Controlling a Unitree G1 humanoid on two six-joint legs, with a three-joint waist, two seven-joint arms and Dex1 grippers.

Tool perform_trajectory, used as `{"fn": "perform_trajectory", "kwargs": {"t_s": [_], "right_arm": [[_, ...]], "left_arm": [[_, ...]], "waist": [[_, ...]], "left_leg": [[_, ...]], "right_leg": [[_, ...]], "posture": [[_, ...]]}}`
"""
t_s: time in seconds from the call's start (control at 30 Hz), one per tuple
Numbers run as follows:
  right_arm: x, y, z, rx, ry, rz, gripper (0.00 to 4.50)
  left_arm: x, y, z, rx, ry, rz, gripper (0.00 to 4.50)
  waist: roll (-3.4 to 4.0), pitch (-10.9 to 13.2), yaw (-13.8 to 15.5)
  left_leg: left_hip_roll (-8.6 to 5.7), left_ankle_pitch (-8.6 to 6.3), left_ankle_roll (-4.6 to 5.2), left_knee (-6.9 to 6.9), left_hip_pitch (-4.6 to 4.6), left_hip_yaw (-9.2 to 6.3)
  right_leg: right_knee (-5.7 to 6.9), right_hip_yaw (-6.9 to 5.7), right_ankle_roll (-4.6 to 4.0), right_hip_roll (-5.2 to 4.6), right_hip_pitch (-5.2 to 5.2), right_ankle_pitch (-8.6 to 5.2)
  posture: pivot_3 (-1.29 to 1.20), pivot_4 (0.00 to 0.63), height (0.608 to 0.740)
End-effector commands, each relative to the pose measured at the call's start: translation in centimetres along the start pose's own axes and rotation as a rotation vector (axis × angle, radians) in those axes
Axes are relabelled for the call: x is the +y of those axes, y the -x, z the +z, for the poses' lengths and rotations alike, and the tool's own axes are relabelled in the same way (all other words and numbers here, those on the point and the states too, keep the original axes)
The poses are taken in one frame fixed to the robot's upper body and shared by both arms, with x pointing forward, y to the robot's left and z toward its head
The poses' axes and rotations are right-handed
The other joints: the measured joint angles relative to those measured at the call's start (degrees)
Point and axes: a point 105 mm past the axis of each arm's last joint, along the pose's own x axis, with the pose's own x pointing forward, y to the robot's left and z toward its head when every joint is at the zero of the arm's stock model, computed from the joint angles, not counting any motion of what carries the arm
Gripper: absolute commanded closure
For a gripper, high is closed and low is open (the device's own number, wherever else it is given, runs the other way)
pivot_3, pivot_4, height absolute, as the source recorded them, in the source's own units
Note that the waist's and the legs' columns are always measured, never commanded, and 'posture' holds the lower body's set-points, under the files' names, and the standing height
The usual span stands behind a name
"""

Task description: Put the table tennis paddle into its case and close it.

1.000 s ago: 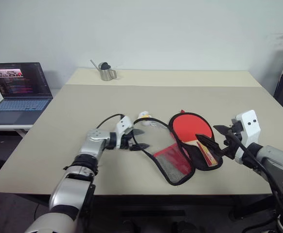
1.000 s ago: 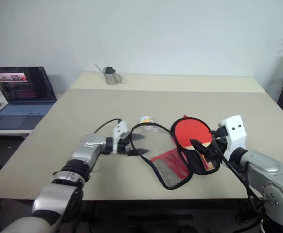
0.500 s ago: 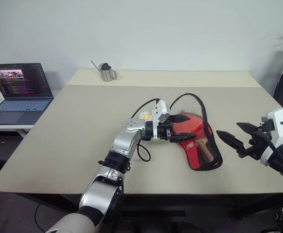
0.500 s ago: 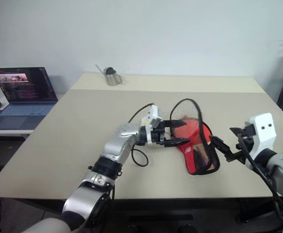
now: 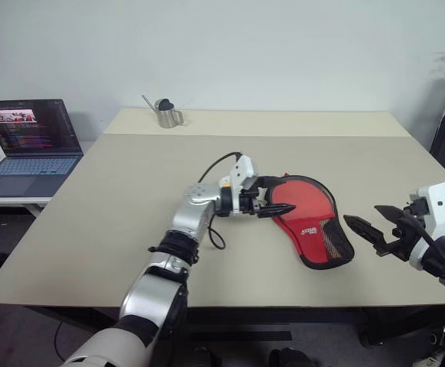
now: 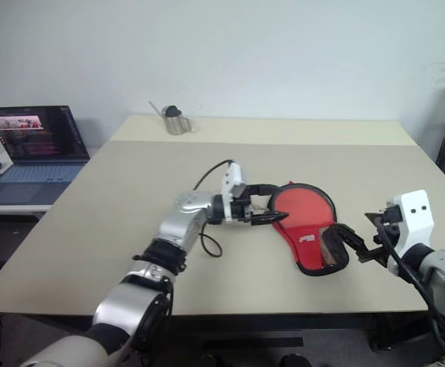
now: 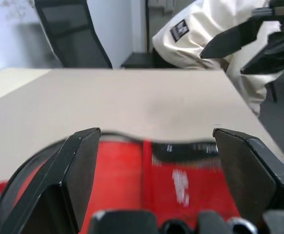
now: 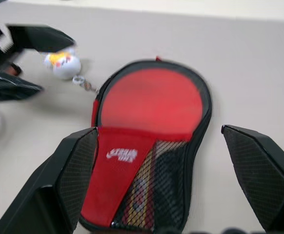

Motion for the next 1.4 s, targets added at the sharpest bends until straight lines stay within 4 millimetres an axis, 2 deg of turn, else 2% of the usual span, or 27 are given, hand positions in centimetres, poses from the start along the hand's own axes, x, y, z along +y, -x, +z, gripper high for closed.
{"fn": "perform_trajectory", "kwargs": {"t_s": [0.03,0.23,0.47,0.63,0.83,1.03,1.13,1.4], "right_arm": [[-1.3,-0.9,-0.2,0.015,0.002,-0.03,0.06],[-3.0,-3.6,-1.4,0.051,-0.051,-0.019,0.06],[-4.1,-7.1,-2.9,0.103,-0.003,0.011,0.06],[-5.3,-8.2,-4.8,0.159,0.037,-0.006,0.06],[-5.1,-9.2,-6.6,0.202,0.042,0.018,0.06],[-5.4,-10.1,-7.6,0.242,-0.008,0.022,0.06],[-5.1,-10.5,-8.0,0.269,-0.026,0.047,0.56],[-2.7,-10.8,-9.1,0.334,-0.024,0.159,3.18]], "left_arm": [[1.0,2.5,1.7,0.013,-0.093,0.012,0.45],[1.2,4.3,3.0,0.022,-0.133,0.029,0.45],[0.5,4.5,3.9,0.013,-0.12,0.026,0.45],[0.5,4.6,4.0,0.02,-0.115,0.033,0.45],[0.4,4.5,3.9,0.025,-0.112,0.038,0.45],[0.3,4.4,4.0,0.026,-0.115,0.037,0.45],[0.3,4.4,3.9,0.028,-0.116,0.035,0.45],[0.5,5.2,3.3,0.061,-0.113,0.041,0.45]], "waist": [[0.0,0.0,0.0],[0.0,0.0,0.3],[0.0,0.0,0.2],[0.0,0.0,0.2],[0.0,0.0,0.2],[0.0,0.0,0.0],[0.0,0.0,-0.1],[-0.05,-0.1,-0.2]], "left_leg": [[0.0,0.0,0.0,0.01,0.0,0.01],[-0.01,0.0,0.0,0.07,-0.02,0.04],[-0.01,0.0,0.0,0.04,-0.02,0.05],[-0.01,0.01,0.01,0.03,-0.02,0.06],[-0.02,0.01,0.01,0.08,-0.02,0.07],[-0.01,0.01,0.02,0.11,0.05,0.08],[0.0,0.02,0.02,0.12,0.11,0.07],[0.0,0.03,0.04,0.16,0.18,0.07]], "right_leg": [[0.0,0.01,0.0,0.0,0.0,0.0],[-0.01,0.02,0.0,-0.03,0.03,0.0],[0.0,0.03,0.01,0.01,0.03,0.01],[0.0,0.05,0.04,0.03,0.02,0.02],[0.01,0.08,0.1,0.03,0.03,0.07],[0.01,0.1,0.12,0.03,0.09,0.08],[0.02,0.1,0.11,0.04,0.12,0.08],[0.11,0.11,0.1,0.04,0.16,0.11]], "posture": [[0.0,0.15,0.74],[0.0,0.15,0.74],[0.0,0.15,0.74],[0.0,0.15,0.74],[0.0,0.15,0.74],[0.0,0.15,0.74],[0.0,0.15,0.74],[0.0,0.15,0.74]]}}
